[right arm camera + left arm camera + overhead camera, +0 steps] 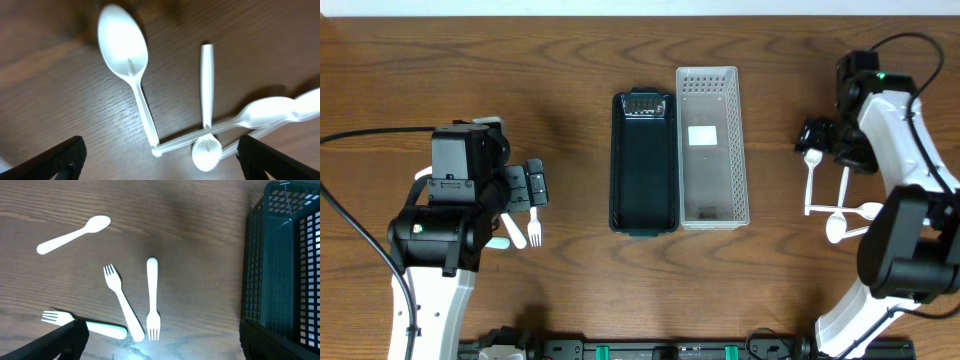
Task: Pack container
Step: 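Move the right gripper to the spoons and grasp a white spoon, then carry the white spoon into the white basket with the right gripper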
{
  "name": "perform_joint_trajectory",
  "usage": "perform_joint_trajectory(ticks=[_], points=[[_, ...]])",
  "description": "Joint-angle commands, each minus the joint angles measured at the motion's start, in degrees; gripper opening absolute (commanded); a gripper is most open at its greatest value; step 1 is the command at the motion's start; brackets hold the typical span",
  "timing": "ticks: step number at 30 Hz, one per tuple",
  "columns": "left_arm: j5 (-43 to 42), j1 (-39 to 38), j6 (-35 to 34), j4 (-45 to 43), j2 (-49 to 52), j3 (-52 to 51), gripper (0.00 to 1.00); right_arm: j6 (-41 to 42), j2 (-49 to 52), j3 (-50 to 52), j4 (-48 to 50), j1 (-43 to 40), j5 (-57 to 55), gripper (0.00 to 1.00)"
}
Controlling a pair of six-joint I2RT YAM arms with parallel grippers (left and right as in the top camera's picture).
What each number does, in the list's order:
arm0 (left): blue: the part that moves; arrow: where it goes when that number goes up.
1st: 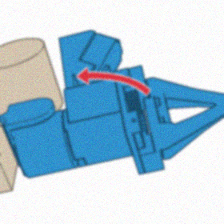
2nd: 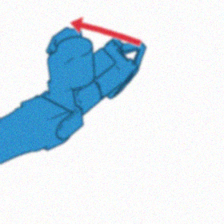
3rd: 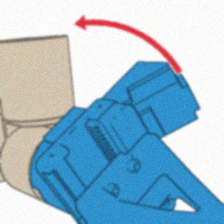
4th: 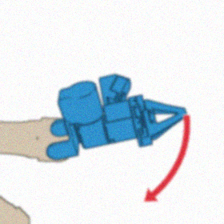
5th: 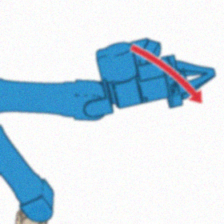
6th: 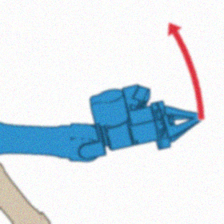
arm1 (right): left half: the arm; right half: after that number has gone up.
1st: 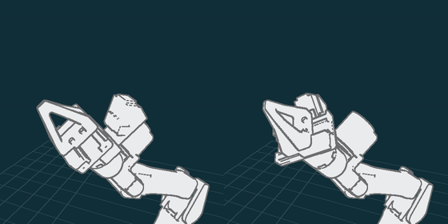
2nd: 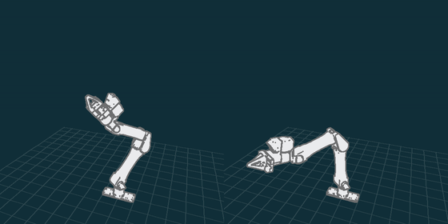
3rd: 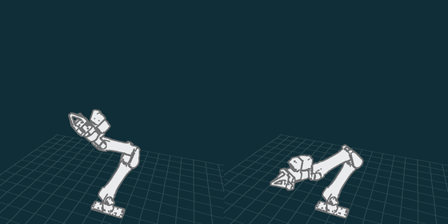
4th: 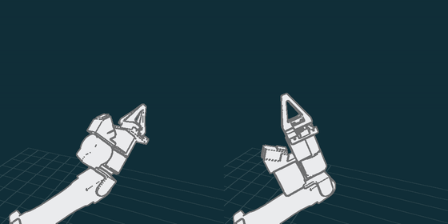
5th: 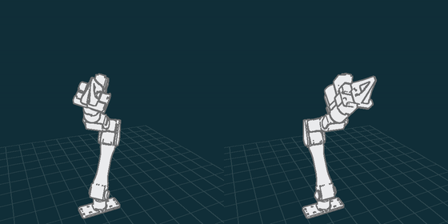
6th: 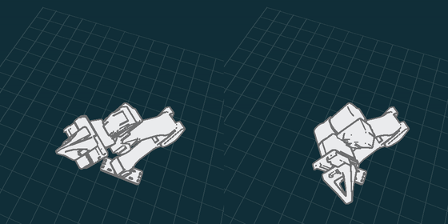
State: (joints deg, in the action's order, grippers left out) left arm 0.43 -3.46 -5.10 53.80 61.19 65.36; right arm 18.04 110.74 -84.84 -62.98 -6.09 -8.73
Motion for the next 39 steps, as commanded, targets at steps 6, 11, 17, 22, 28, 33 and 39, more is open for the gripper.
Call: perform_joint_trajectory(ticks=[6,11,17,22,28,33,39], points=[[0.48,0.31,-0.09,0.15,-0.11,1.05,0.98,-6.23,3.13,3.52,5.44,0.11,2.78,0.99],[0.48,0.31,-0.09,0.13,-0.11,1.05,0.98,-6.36,4.15,7.23,9.88,0.11,4.33,0.99],[0.48,0.31,-0.09,0.13,-0.11,1.05,0.98,-6.36,4.68,10.19,13.38,0.04,4.35,0.99],[0.48,0.31,-0.09,0.15,-0.11,1.05,0.98,-6.32,4.68,11.76,16.0,0.04,4.7,0.92],[0.48,0.28,-0.09,0.17,-0.11,1.05,0.98,-5.86,4.68,12.92,17.55,0.0,4.68,0.61],[0.48,0.28,-0.09,0.17,-0.11,1.05,0.98,-5.86,4.68,12.96,17.49,0.0,4.48,0.31],[0.48,0.28,-0.07,0.15,-0.11,1.05,0.98,-5.84,4.68,12.96,17.22,0.0,4.48,0.04]])
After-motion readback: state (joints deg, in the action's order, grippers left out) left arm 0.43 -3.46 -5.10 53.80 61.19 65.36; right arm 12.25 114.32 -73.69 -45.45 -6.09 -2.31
